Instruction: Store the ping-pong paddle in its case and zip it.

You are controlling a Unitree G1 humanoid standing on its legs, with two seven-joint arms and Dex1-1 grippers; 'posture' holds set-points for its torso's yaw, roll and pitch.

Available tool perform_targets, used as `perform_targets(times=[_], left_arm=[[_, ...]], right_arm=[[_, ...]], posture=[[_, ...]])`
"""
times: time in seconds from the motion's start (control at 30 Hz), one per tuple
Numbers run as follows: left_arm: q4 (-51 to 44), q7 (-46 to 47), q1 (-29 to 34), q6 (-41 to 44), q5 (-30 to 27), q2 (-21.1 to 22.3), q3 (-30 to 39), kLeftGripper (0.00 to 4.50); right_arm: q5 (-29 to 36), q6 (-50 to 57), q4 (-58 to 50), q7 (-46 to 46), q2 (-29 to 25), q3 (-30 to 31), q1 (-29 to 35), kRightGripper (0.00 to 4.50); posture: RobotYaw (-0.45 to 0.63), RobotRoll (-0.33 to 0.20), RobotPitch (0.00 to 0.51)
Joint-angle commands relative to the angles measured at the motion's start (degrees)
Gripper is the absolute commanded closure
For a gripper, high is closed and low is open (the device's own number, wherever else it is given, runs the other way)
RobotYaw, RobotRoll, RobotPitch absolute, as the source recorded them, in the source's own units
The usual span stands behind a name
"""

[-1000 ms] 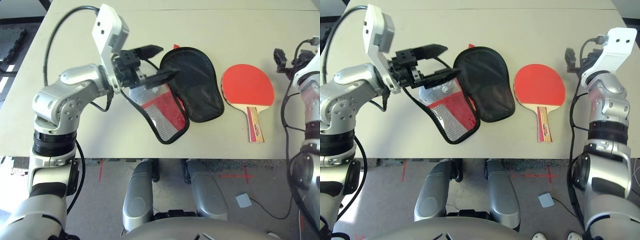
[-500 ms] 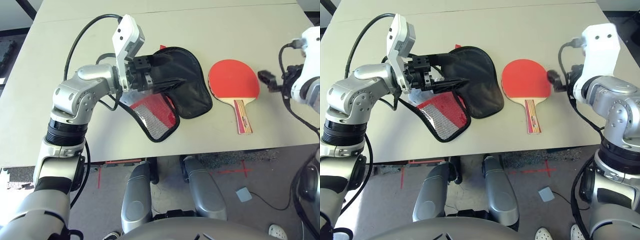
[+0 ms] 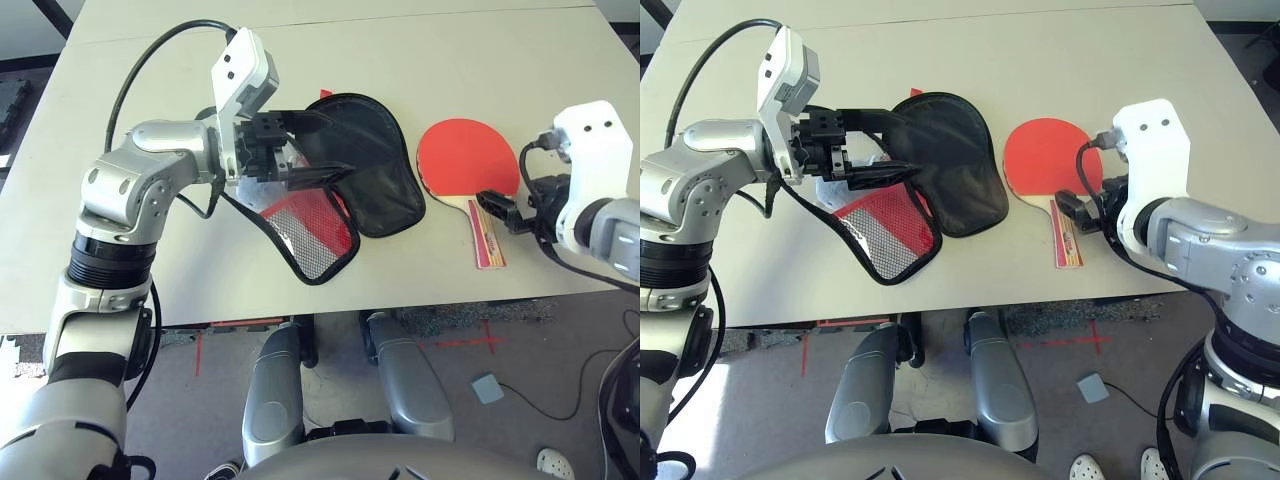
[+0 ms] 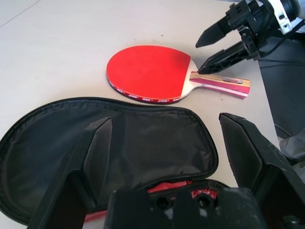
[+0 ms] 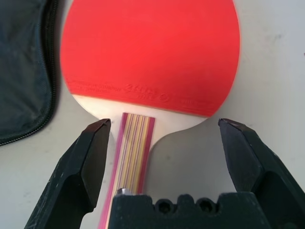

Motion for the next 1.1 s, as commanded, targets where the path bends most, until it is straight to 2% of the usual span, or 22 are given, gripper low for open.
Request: perform_targets(times=[0.03,0.1,0.27,0.6,0.7,0.87,0.97,1.03,1.1], left_arm=[[-1.9,0.0,1.1,1.2,0.0,0.9,-0.1,0.00],[-2.2,0.1,1.1,1.5,0.0,0.9,0.0,0.00],[-2.6,0.3,1.1,1.9,0.2,0.8,-0.1,0.00],[-2.7,0.2,1.0,1.4,0.5,0.5,-0.4,0.00],[-3.0,0.3,1.3,1.1,0.6,0.4,-0.5,0.00],[-3.2,0.3,1.8,0.8,0.9,0.5,-0.3,0.00],[-3.1,0.1,2.1,0.5,1.1,0.8,-0.1,0.00],[-3.0,0.1,2.2,0.4,1.3,0.9,-0.1,0.00],[-2.9,0.2,2.3,0.1,1.5,1.1,0.2,0.00]], right_arm=[[26.1,-19.2,0.2,-22.2,-9.5,10.3,4.3,0.03],[29.1,-26.7,-1.5,-26.8,-12.0,14.8,5.7,0.03],[29.1,-36.6,-4.5,-30.7,-14.8,21.8,7.3,0.03],[29.1,-39.7,-1.6,-31.0,-17.0,28.3,5.5,0.03],[29.1,-39.3,-0.3,-30.7,-17.4,29.2,5.2,0.66],[29.0,-38.3,0.8,-29.7,-18.2,30.1,3.2,2.41],[26.2,-36.5,0.9,-27.2,-19.0,30.5,1.3,3.42],[23.5,-35.0,0.8,-25.0,-19.5,30.7,0.4,3.44],[17.0,-31.9,0.3,-20.7,-20.4,31.0,-1.4,3.44]], posture=[[-0.25,0.000,0.344],[-0.25,0.000,0.350],[-0.25,0.000,0.360],[-0.24,0.000,0.361],[-0.24,0.000,0.359],[-0.23,0.000,0.355],[-0.22,0.000,0.351],[-0.22,0.000,0.349],[-0.21,0.000,0.345]])
